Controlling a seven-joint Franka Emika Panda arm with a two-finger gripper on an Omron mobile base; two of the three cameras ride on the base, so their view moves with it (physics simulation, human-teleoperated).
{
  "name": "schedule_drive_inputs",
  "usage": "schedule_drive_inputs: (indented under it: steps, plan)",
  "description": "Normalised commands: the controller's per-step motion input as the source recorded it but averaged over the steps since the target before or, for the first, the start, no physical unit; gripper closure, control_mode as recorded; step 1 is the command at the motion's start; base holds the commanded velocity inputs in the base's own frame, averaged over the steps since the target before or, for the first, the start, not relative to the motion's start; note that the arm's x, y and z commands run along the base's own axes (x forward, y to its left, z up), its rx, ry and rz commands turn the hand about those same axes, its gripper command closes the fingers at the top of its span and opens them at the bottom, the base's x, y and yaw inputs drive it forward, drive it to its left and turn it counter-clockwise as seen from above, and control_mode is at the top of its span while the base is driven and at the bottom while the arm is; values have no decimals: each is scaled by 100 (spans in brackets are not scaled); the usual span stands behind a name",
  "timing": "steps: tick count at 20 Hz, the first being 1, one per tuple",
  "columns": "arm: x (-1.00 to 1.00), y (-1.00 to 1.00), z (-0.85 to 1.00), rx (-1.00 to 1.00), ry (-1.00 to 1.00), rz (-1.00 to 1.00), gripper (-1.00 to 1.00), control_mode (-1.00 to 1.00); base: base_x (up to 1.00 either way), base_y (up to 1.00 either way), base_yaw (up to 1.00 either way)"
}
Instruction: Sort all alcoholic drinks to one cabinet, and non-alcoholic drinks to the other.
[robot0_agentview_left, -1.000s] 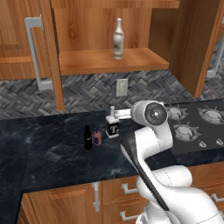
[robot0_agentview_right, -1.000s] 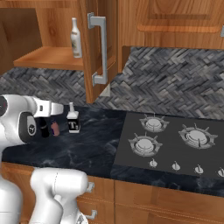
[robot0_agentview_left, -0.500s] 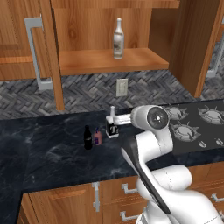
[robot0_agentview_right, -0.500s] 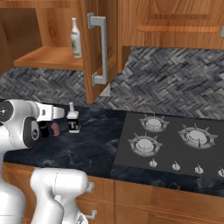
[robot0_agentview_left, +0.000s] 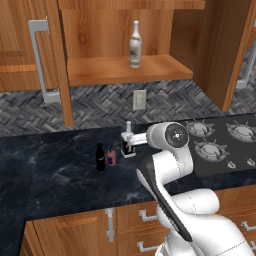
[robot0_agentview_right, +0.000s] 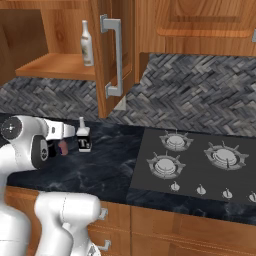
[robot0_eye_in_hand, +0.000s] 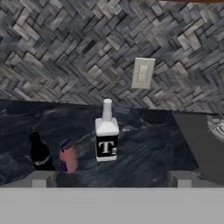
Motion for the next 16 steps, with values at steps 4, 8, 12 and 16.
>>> schedule_drive_inputs:
  steps: [4, 8, 12, 16]
  plan:
    - [37, 6, -5, 0, 1, 0, -100, -100, 0, 0, 0]
    - [52, 2, -2, 1, 1, 0, -100, -100, 0, 0, 0]
    - [55, 1, -7, 0, 5, 1, -100, -100, 0, 0, 0]
    - [57, 3, -11, 0, 7, 1, -100, -100, 0, 0, 0]
